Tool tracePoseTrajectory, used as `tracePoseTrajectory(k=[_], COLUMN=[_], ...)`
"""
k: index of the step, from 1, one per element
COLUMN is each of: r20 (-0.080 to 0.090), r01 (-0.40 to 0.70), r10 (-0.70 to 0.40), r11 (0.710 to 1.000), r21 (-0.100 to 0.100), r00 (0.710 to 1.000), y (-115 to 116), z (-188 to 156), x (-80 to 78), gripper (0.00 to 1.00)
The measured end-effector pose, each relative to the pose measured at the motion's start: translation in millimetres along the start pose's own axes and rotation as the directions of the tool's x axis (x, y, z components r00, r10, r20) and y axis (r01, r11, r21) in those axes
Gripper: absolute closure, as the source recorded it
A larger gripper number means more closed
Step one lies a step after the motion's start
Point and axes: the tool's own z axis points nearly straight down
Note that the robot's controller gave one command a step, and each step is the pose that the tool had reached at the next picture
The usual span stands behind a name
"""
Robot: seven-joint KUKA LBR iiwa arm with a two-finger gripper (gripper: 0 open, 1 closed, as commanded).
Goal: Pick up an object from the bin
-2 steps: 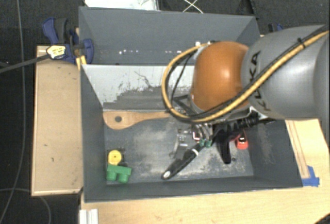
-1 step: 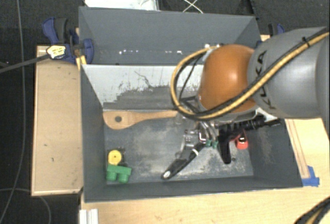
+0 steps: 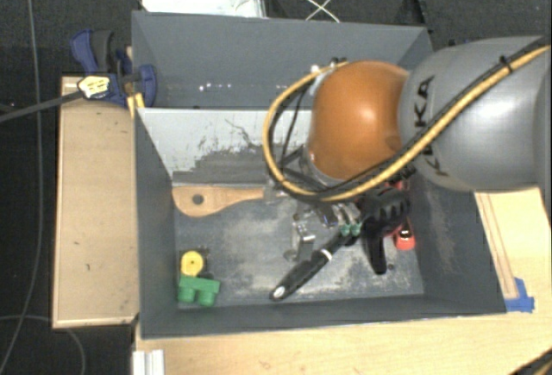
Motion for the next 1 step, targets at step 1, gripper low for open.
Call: tracePoseTrajectory(k=[1], r20=[-0.006], r01=[-0.287], r10=[0.287], r11=[0.958], r21=[0.005], r00=[0.958], y=[-87.7], z=[53.7], x=[53.1], gripper=[0.0])
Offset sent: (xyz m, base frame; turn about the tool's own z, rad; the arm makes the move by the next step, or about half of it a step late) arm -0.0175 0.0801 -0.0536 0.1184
